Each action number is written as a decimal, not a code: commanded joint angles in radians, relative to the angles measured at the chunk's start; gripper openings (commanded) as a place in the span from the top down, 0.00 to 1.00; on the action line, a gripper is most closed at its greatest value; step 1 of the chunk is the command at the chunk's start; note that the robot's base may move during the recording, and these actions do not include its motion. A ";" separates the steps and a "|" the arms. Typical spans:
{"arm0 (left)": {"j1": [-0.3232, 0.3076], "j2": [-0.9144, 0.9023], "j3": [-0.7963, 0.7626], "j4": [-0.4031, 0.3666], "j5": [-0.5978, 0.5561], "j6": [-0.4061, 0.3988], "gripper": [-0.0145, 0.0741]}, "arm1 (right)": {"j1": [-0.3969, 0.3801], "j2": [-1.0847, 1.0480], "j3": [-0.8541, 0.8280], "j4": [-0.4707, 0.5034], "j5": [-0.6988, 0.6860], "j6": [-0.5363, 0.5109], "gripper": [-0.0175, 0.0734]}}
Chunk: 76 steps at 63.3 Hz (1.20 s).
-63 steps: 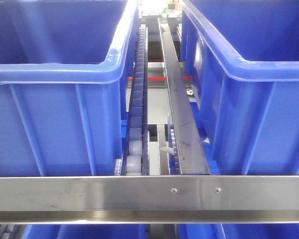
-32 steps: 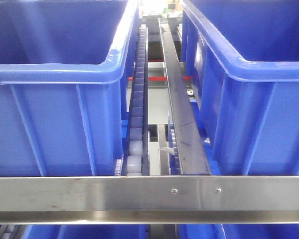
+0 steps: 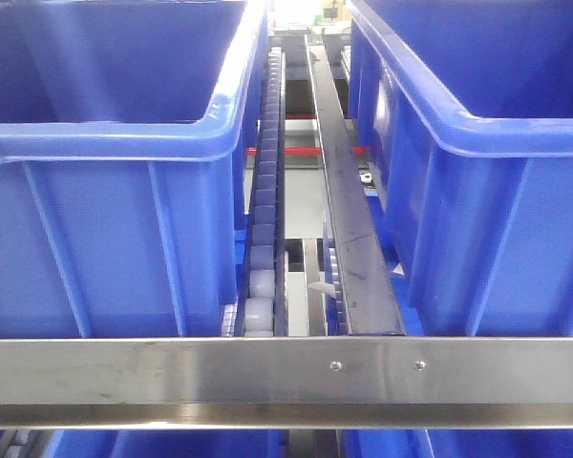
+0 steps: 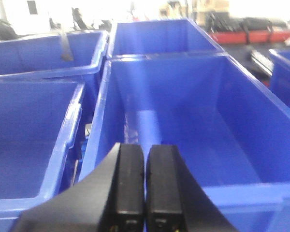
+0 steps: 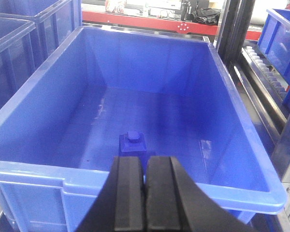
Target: Pick and sort blue part to right shelf
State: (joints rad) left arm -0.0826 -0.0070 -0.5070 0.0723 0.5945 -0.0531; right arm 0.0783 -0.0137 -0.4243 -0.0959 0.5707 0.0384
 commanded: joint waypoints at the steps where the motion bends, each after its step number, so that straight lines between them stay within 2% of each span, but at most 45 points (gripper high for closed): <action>1: 0.046 -0.021 0.056 -0.045 -0.182 -0.004 0.70 | -0.002 -0.010 -0.024 -0.007 -0.097 -0.008 0.77; 8: 0.092 -0.021 0.203 -0.065 -0.327 -0.004 0.70 | -0.002 -0.010 -0.024 -0.007 -0.097 -0.008 0.77; 16: 0.094 -0.021 0.386 -0.065 -0.536 -0.004 0.70 | -0.002 -0.010 -0.024 -0.007 -0.097 -0.008 0.77; 26: 0.094 -0.021 0.542 -0.103 -0.686 -0.004 0.70 | -0.002 -0.010 -0.024 -0.007 -0.097 -0.008 0.77; 30: 0.094 -0.021 0.534 -0.114 -0.625 -0.004 0.70 | -0.002 -0.010 -0.024 -0.007 -0.097 -0.008 0.77; 76: 0.094 -0.019 0.538 -0.114 -0.633 -0.004 0.70 | -0.002 -0.010 -0.024 -0.007 -0.098 -0.008 0.77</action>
State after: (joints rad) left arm 0.0102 -0.0070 0.0073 -0.0312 0.0520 -0.0531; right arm 0.0783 -0.0137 -0.4243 -0.0959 0.5693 0.0375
